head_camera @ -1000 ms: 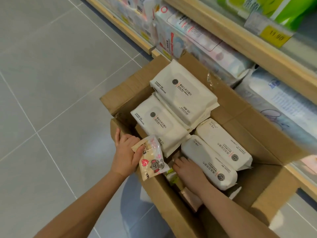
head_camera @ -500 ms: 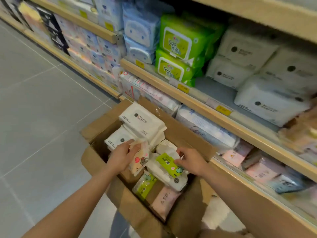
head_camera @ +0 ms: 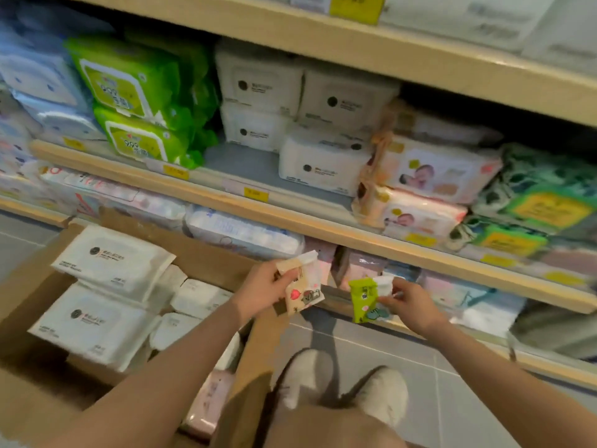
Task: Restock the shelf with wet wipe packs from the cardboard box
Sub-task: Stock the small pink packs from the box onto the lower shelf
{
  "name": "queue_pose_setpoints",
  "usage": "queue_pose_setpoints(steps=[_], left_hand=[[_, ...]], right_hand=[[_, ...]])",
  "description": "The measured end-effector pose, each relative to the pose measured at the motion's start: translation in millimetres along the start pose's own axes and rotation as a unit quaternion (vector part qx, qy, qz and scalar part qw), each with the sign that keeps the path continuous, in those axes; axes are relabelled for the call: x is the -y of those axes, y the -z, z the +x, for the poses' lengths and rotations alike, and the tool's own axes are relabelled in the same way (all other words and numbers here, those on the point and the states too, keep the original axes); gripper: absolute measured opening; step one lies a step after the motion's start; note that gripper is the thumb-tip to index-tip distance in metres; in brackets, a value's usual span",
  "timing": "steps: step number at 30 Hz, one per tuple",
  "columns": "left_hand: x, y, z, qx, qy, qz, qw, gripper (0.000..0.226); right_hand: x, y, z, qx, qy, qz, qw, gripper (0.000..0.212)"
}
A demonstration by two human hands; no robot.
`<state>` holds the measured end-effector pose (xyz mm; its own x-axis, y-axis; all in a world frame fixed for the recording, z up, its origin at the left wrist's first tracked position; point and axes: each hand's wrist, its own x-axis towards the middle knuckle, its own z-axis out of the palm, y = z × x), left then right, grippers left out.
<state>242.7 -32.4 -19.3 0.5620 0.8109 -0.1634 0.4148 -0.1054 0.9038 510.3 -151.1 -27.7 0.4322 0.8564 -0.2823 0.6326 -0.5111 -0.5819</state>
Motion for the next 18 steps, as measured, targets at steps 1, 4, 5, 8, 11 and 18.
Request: queue_pose_setpoints(steps=[1, 4, 5, 8, 11, 18], left_hand=[[-2, -13, 7, 0.015, 0.002, -0.004, 1.0, 0.011], [0, -44, 32, 0.053, 0.012, 0.011, 0.998, 0.012], [2, -51, 40, 0.061, 0.016, 0.017, 0.998, 0.014], [11, -64, 64, 0.067, 0.051, 0.016, 0.996, 0.021], [24, -68, 78, 0.036, 0.101, -0.001, 0.994, 0.021], [37, -67, 91, 0.053, 0.099, -0.013, 0.994, 0.016]], right_hand=[[-13, 4, 2, -0.01, -0.007, 0.01, 1.0, 0.023], [-41, 6, 13, -0.048, -0.012, 0.024, 0.999, 0.03], [-47, 4, 17, -0.06, -0.005, 0.03, 0.998, 0.032], [-57, -13, 35, -0.102, 0.011, 0.072, 0.992, 0.03], [-50, -32, 56, -0.145, -0.022, 0.131, 0.98, 0.036], [-56, -78, 75, -0.157, -0.037, 0.109, 0.981, 0.024]])
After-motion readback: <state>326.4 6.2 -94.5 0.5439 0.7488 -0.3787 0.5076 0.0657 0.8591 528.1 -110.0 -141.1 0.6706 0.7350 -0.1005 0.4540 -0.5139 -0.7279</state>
